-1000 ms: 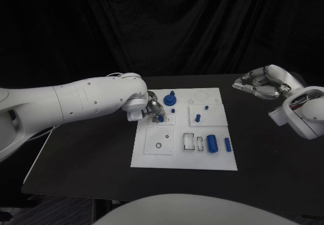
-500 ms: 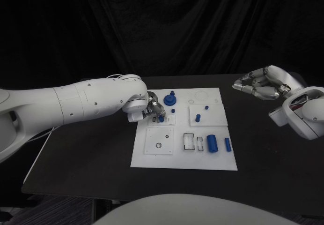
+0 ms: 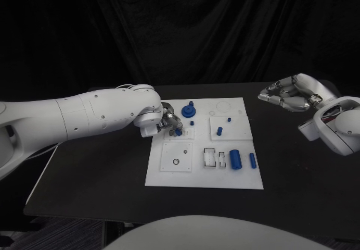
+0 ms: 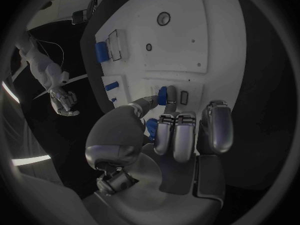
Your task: Assemble the parts on the task board
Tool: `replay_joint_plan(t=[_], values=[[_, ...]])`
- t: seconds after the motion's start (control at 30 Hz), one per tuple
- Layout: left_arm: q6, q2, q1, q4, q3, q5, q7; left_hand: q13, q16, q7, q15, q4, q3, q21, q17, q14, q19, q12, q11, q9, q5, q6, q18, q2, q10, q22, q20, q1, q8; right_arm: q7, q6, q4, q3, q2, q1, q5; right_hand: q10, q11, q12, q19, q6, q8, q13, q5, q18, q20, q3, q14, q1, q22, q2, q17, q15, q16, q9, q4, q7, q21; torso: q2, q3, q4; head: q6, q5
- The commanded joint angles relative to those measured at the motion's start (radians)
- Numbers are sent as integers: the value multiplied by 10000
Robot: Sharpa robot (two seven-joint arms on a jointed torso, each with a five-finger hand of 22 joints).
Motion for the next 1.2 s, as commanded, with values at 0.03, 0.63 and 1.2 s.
replay_joint_plan(t=[0.03,0.63,1.2], values=[[-582,-97,-36,155,-10,-150,328,2634,-13,-21,-13,-173,127,-58,2633,1022,-37,35,-31,14,37,98,138,15,1041,4,-25,92,35,-169,91,-6,7,-6,-33,-43,-53,12,-62,-31,50,-54,1431,5,18,-3,-33,644,80,908,-1,1260,-9,-43,-16,-20,-2,-32,-11,-6,-2,1,-9],[-2520,-881,-110,1224,-11,-1107,1019,2634,-13,-112,-98,-40,178,34,2633,1022,127,35,-119,313,156,242,96,4,1041,189,-103,6,223,-198,121,-36,7,-27,-44,-43,-53,12,-62,-31,50,-54,1431,5,18,-3,-33,644,80,908,-1,1260,-9,-43,-16,-20,-2,-32,10,-5,-7,1,32],[-3750,-1137,-728,1459,-11,-1125,1763,2634,-13,-183,-162,331,107,-11,2633,1022,142,35,-184,649,-88,332,100,-4,1041,181,-172,-130,406,-283,100,10,8,-93,-44,-19,-65,10,-72,-36,66,-56,1418,1,19,-3,-48,637,81,907,-4,1249,-11,-58,-24,-11,-4,-43,0,10,9,1,21]])
